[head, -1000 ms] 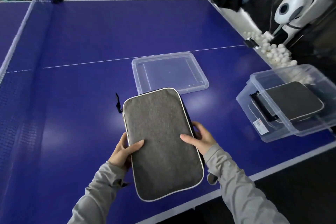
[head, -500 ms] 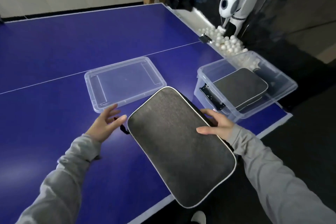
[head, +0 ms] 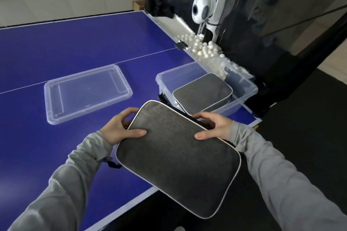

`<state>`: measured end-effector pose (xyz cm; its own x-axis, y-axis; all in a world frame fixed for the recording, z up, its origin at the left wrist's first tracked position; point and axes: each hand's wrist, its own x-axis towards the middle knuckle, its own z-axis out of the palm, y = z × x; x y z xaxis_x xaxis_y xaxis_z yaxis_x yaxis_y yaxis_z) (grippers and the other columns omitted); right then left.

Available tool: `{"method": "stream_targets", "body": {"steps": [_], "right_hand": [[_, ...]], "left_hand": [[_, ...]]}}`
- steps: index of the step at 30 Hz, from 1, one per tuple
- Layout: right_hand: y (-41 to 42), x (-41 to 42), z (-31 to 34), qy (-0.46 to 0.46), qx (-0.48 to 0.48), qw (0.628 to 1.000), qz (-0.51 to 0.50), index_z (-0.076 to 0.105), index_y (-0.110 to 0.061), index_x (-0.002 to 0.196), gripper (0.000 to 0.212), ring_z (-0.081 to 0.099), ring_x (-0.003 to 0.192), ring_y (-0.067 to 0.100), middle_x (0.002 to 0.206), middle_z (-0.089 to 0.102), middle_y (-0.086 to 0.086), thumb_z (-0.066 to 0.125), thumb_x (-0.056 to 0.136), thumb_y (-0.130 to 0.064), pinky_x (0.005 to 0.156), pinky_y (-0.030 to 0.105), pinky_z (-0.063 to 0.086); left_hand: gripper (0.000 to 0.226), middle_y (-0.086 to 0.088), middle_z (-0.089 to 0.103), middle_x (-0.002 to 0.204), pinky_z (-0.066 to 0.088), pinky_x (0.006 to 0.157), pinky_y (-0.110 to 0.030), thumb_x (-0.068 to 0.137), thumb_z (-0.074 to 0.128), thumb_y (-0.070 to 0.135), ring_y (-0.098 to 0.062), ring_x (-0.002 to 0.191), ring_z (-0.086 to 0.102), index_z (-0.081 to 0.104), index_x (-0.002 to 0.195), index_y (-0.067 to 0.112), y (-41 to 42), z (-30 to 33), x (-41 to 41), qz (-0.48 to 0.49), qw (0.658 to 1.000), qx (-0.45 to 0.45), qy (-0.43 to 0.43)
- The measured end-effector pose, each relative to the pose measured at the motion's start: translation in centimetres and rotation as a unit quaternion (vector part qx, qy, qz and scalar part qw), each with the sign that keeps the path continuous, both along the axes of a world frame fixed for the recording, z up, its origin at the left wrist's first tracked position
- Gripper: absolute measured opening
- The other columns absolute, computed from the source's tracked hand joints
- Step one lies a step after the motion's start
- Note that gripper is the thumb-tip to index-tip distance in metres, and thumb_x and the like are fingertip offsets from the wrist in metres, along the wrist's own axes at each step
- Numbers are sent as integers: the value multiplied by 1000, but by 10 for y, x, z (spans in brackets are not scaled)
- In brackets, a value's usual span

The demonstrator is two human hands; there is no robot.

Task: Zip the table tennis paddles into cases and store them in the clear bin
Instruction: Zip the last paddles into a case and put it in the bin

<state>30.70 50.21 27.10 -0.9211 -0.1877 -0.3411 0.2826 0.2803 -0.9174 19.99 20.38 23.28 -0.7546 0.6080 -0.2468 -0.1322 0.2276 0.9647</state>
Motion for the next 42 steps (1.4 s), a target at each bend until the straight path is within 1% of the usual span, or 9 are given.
{"method": "stream_targets", "body": {"steps": [3,7,10,13,15,23,26,32,42], "right_hand": [[30,6,7,30,7,999,-21,56,-17,111,37,56,102,8,105,62,-3,67,79,0,89,13,45],[70,14,9,71,-55,991,-104,57,-18,108,35,62,92,0,104,63,-1,61,78,0,80,16,50],[85,16,0,61,-161,969,-178,57,-28,107,40,65,88,10,98,64,0,62,69,-15,64,30,55],[90,7,-8,76,-161,958,-224,56,-35,109,48,61,98,18,103,61,4,67,65,-18,75,39,52],[97,-5,-9,92,-165,948,-258,57,-31,108,48,61,98,17,102,61,3,69,63,-18,77,32,53],[146,-77,-14,71,-134,946,-285,56,-20,114,43,58,108,24,111,62,7,64,75,-4,97,40,45],[169,-108,-15,53,-133,940,-308,54,-14,118,41,56,110,25,113,62,11,58,81,5,100,40,42],[227,-153,-12,20,-100,948,-301,53,-15,117,41,69,76,9,89,70,3,53,83,8,66,21,57],[286,-211,-54,-46,2,971,-236,54,-14,122,49,63,95,24,102,68,4,69,77,-4,89,39,50]], "left_hand": [[76,-13,72,89,57,74,-39,31,92,48,-28,81,69,61,99,37,17,2,10,39,999,30,-2],[77,3,74,79,55,58,-24,33,92,42,-13,69,69,61,102,29,31,5,12,132,988,81,-1],[60,7,73,75,54,54,-21,48,83,30,-10,63,68,58,102,25,42,5,9,202,973,114,-1],[46,9,72,73,55,54,-22,68,78,11,-9,62,68,55,106,22,58,1,3,254,958,131,-3],[36,11,72,70,55,54,-21,75,71,8,-7,61,67,57,102,26,72,-5,-4,279,951,137,-9],[67,5,72,67,55,52,-23,47,85,33,-11,58,67,55,106,31,122,-17,-49,310,941,124,-47],[66,0,72,66,53,49,-23,59,87,16,-14,57,67,51,113,28,144,-17,-69,315,940,120,-57],[61,-2,70,80,53,53,-26,68,75,-7,-16,69,65,48,110,28,199,-19,-91,273,949,118,-107],[56,0,58,89,50,85,-46,69,74,-11,-21,79,56,54,117,9,269,-49,-103,353,926,45,-124]]}}
